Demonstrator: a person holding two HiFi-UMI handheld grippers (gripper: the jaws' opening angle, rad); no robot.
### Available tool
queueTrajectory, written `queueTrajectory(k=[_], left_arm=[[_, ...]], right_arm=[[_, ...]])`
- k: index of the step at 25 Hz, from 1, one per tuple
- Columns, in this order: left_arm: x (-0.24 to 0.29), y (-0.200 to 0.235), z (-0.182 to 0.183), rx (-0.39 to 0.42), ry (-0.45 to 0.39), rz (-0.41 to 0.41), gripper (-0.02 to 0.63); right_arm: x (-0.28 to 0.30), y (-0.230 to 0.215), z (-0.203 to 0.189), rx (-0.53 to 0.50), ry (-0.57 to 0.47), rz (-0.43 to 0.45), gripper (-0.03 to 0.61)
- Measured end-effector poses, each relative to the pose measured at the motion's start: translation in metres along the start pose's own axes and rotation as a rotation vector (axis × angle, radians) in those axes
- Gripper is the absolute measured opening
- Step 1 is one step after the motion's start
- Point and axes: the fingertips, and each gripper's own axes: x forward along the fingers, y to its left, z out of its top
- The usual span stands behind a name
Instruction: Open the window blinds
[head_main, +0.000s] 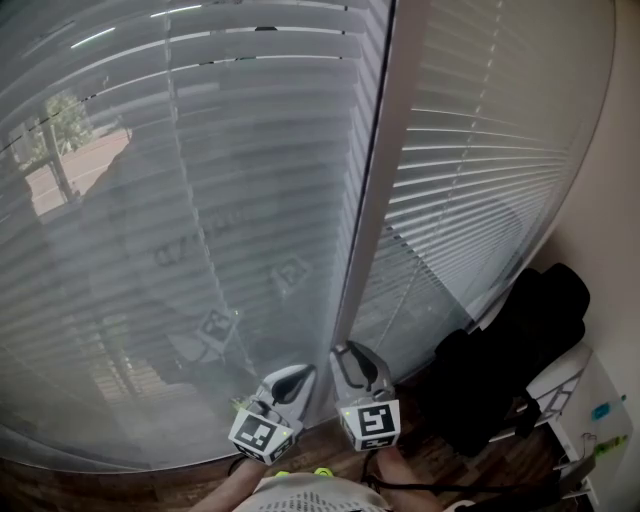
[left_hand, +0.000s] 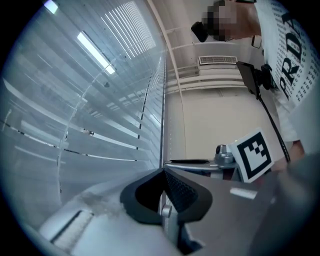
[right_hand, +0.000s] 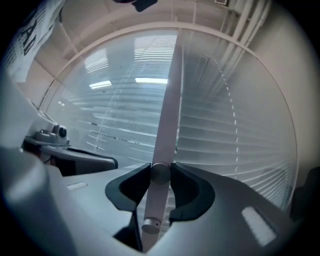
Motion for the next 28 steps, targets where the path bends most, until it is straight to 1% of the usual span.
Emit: queueTrajectory(k=[3,9,16,21,23,24,26,28], left_arm=[[-0.0003,-0.0008,-0.0007,-0.002,-0.004,-0.007,-0.008],[-0.0005,-0.0006,0.0026,0.003,-0.001,-0.008,-0.008],[-0.0002,0.0002,0.0034,0.005,-0.003,-0.010,-0.008],[-0.0013,-0.0013,0.0023,0.006,-0.001,-0.017,-0.008],[-0.0010,-0.0017,0.0017,0.005,-0.005,-0.021,-0.008],[-0.0012,-0.0017,0.0014,0.004,-0.006,-0.023,-0.008],[-0.0017,-0.0014,0.0023,0.001,-0.005,-0.020,-0.008],[-0.0020,-0.0006,0.0045,0.000,-0.002,-0.014,-0.008]], right_arm=[[-0.0008,-0.0030,-0.0008,0.106,-0.014,-0.012,0.133],[-0.0008,-0.0049,-0.0016,0.255,-0.025,-0.024,0.132],[-0.0004,-0.0065,-0.0031,0.361,-0.022,-0.048,0.132],[-0.0013,-0.0071,-0.0056,0.475,-0.021,-0.050,0.132],[-0.0013,-0.0075,-0.0059,0.486,-0.021,-0.049,0.132],[-0.0012,-0.0073,-0.0061,0.475,-0.021,-0.048,0.132],[-0.0012,-0.0067,-0.0061,0.428,-0.020,-0.046,0.133],[-0.0011,-0.0061,-0.0054,0.349,-0.015,-0.042,0.135]])
